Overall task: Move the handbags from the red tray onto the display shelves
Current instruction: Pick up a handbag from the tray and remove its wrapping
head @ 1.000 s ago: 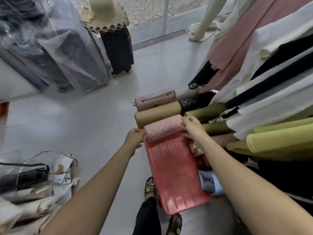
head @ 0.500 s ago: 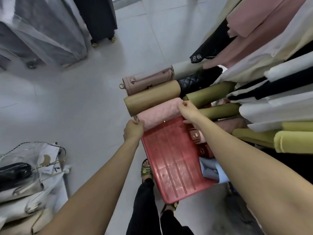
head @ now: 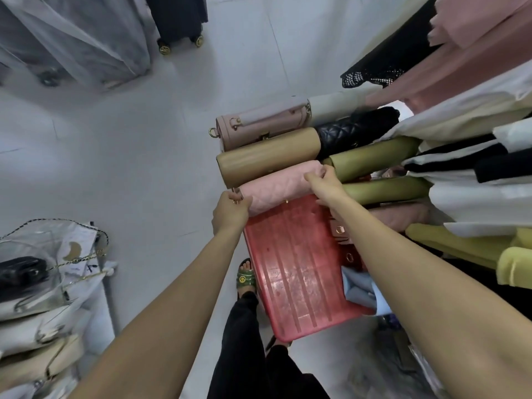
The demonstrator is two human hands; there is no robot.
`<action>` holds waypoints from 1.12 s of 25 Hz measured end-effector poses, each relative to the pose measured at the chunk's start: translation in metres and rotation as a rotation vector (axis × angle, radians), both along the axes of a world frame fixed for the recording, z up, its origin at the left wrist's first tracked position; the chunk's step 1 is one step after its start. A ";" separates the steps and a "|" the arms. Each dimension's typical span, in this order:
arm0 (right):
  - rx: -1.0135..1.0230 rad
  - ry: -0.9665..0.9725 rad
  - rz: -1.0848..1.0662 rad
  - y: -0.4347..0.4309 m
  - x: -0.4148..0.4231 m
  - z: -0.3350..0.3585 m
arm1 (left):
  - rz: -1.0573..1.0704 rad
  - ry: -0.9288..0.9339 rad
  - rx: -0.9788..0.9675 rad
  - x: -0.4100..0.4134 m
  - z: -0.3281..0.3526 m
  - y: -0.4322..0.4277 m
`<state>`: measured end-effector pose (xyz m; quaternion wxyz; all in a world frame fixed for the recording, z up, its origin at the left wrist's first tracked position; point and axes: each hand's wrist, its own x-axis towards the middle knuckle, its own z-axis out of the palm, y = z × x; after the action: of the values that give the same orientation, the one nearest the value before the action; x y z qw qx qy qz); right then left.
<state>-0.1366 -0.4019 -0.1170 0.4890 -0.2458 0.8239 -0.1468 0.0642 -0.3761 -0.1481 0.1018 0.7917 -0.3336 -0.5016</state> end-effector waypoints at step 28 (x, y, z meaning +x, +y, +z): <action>0.007 -0.308 -0.247 0.052 0.023 -0.054 | 0.253 0.414 -0.091 0.039 -0.028 0.016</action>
<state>-0.1137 -0.3496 -0.1709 0.5884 -0.1156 0.7638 -0.2387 0.1033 -0.3600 -0.1764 0.2654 0.7021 -0.2261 -0.6209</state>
